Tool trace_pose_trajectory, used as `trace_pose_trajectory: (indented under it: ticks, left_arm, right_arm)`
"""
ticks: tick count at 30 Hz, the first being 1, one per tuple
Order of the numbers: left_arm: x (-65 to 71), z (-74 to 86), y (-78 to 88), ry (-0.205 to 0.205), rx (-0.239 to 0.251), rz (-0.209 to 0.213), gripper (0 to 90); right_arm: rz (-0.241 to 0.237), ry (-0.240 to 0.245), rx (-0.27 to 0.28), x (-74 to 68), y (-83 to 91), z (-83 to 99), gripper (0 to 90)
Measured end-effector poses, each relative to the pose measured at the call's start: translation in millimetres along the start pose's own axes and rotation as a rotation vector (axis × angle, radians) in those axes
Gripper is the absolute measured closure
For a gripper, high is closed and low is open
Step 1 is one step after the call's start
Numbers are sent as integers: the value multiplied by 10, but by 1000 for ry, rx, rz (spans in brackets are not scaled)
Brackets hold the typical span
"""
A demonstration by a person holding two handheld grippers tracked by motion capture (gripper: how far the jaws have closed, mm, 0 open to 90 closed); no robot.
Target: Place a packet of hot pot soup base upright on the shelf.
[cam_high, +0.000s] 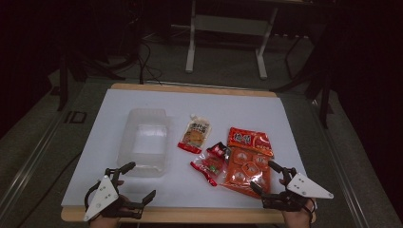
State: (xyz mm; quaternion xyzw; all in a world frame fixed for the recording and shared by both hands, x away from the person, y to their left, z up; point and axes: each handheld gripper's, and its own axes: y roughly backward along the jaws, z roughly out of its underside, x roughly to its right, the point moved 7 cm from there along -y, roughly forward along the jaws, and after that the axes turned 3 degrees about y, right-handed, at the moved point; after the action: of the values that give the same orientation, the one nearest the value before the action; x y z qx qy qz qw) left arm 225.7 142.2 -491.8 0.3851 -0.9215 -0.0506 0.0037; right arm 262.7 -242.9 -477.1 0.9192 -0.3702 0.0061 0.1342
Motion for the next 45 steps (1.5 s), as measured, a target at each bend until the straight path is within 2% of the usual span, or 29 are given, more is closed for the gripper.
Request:
trace_pose_trajectory:
  ticks: [6, 7, 12, 14, 17, 23, 29, 33, 42, 45]
  left_arm:
    - [32, -2, -13, -9, -8, 1, 0]
    - [36, -3, -15, -9, -7, 3, 0]
    - [38, -6, -17, -1, -14, 4, 0]
    - [46, -8, -15, -3, -14, 9, 0]
    - [50, 0, -23, -4, -22, 10, 0]
    - [69, -6, -37, -7, -19, 18, 0]
    - [76, -14, -36, -1, -15, 21, 0]
    - [78, -8, -40, -1, -22, 25, 0]
    - [93, -12, -39, -3, -20, 30, 0]
    - [96, -7, -44, -3, -23, 32, 0]
  right_arm:
    - [-14, -12, -15, -55, 5, -33, 100]
    - [-28, 7, -12, -97, 7, -57, 100]
    - [-65, 22, -4, -184, 18, -119, 100]
    - [-85, 50, -9, -268, 5, -161, 100]
    - [-91, 50, -1, -324, -8, -234, 100]
    - [-97, 90, 0, -374, -32, -379, 99]
    - [-89, 97, 23, -302, -32, -556, 93]
    - [-53, 109, 58, -185, -17, -755, 93]
    - [-13, 96, 52, 47, -54, -887, 93]
    - [12, 94, 52, 174, -73, -919, 94]
